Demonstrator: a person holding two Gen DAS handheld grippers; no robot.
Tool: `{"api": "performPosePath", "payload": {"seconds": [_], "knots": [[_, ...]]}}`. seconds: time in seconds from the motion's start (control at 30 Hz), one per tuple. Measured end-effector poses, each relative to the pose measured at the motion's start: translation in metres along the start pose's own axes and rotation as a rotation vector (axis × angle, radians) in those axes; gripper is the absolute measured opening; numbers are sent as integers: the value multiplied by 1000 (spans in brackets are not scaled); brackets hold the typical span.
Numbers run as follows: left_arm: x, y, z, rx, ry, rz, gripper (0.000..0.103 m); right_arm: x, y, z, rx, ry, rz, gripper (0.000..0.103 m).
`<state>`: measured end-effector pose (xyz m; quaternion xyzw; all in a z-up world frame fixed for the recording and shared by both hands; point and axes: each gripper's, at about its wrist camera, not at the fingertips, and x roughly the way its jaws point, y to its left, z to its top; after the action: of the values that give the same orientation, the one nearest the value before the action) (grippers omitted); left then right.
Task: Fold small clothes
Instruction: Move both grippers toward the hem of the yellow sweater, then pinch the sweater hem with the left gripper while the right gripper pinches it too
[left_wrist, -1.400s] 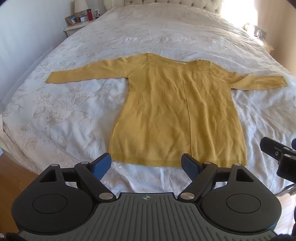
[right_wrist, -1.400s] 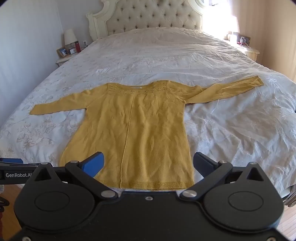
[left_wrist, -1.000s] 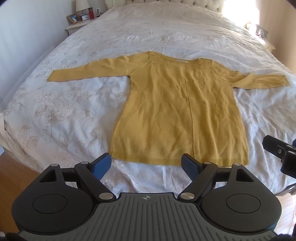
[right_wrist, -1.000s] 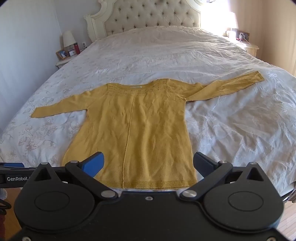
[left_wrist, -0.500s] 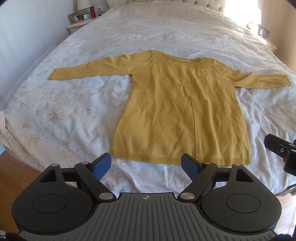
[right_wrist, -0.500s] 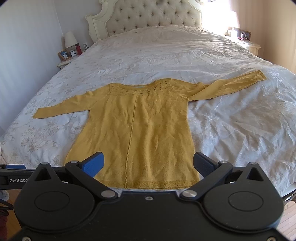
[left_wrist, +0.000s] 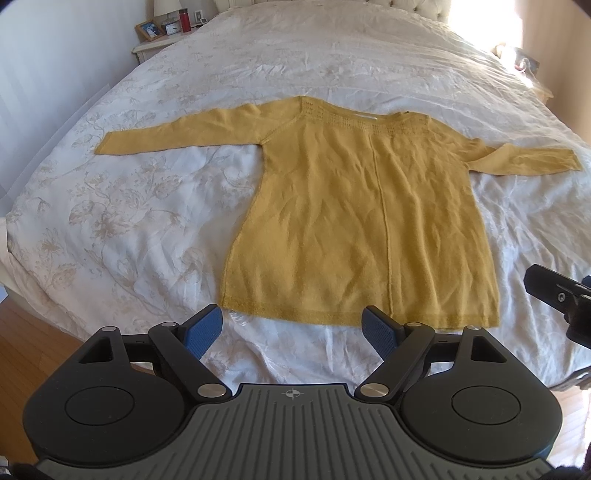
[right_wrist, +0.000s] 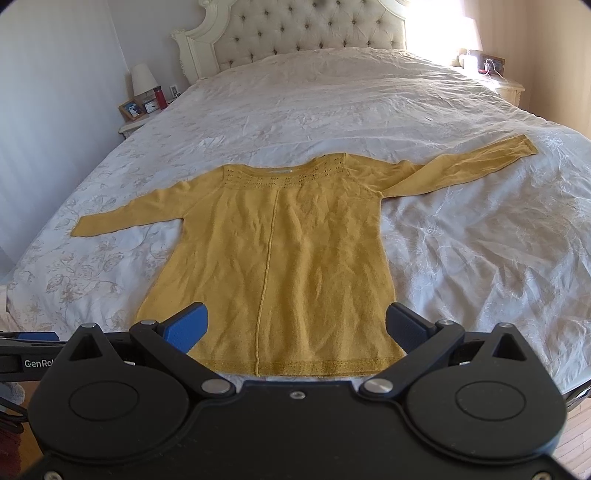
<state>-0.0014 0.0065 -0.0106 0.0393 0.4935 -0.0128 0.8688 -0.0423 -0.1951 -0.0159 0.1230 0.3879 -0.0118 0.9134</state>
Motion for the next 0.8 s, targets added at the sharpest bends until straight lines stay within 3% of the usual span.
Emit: {"api": "performPosePath", "payload": {"seconds": [0.3, 0.43, 0.57, 0.77, 0.8], "knots": [[10, 8, -2, -28, -19, -26, 82, 13, -8, -4, 41, 19, 53, 102], [23, 21, -8, -39, -51, -37, 72, 25, -25, -12, 115, 28, 84, 102], [43, 37, -14, -46, -53, -50, 71, 40, -39, -20, 132, 50, 62, 101], [79, 57, -16, -16, -52, -46, 71, 74, -56, -29, 34, 91, -6, 91], [86, 59, -15, -1, -49, -34, 71, 82, -61, -31, 37, 110, -11, 85]]}}
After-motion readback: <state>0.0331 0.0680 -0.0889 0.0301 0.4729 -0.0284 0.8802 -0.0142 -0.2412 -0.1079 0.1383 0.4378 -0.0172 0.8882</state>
